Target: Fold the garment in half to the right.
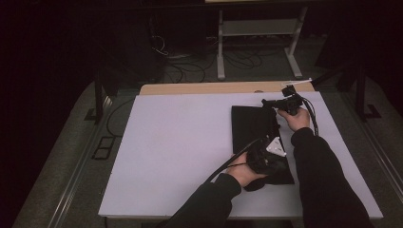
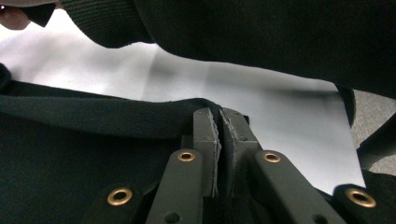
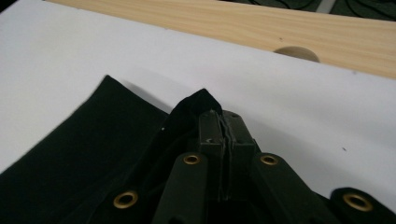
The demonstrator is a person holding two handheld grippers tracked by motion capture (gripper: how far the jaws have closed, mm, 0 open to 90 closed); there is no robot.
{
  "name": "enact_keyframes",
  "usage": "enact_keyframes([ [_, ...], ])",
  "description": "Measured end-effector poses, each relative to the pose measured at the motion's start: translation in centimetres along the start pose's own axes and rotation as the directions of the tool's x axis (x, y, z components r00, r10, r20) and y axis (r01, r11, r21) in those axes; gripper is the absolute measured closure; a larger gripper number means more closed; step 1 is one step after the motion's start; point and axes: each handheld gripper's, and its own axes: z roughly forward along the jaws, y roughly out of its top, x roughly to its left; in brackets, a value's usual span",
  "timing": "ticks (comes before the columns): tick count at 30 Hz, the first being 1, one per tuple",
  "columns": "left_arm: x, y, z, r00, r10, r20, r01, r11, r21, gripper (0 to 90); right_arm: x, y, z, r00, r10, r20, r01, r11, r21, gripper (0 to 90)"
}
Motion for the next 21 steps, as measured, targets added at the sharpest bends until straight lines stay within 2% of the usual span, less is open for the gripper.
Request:
enact_keyframes([
  [2, -0.1, 0.2, 0.4, 1.0000, 0.009, 0.000, -0.009, 0.9999, 0.011, 83.7, -0.2, -0.3, -0.2, 0.9998, 0.001, 0.021, -0.001, 1.000, 0.005, 86.1],
  [5, -0.1, 0.8, 1.0, 0.9999, 0.010, 0.001, -0.010, 0.9997, 0.021, 83.7, -0.2, -0.4, -0.9, 0.9965, -0.023, 0.080, 0.022, 1.000, 0.015, 83.9],
  [10, -0.4, 1.5, 1.8, 0.9999, 0.013, -0.004, -0.012, 0.9990, 0.043, 83.1, -0.8, -0.4, -3.1, 0.9939, -0.019, 0.109, 0.019, 1.000, 0.006, 75.3],
  [13, -0.4, 1.6, 2.2, 0.9999, 0.013, -0.003, -0.013, 0.9987, 0.050, 82.8, -1.0, -0.6, -4.5, 0.9926, -0.030, 0.118, 0.030, 1.000, 0.004, 74.1],
  [21, -0.9, 1.8, 3.6, 0.9999, 0.010, 0.012, -0.011, 0.9977, 0.067, 78.7, -1.0, -1.5, -7.1, 0.9942, -0.024, 0.105, 0.025, 1.000, -0.007, 54.3],
])
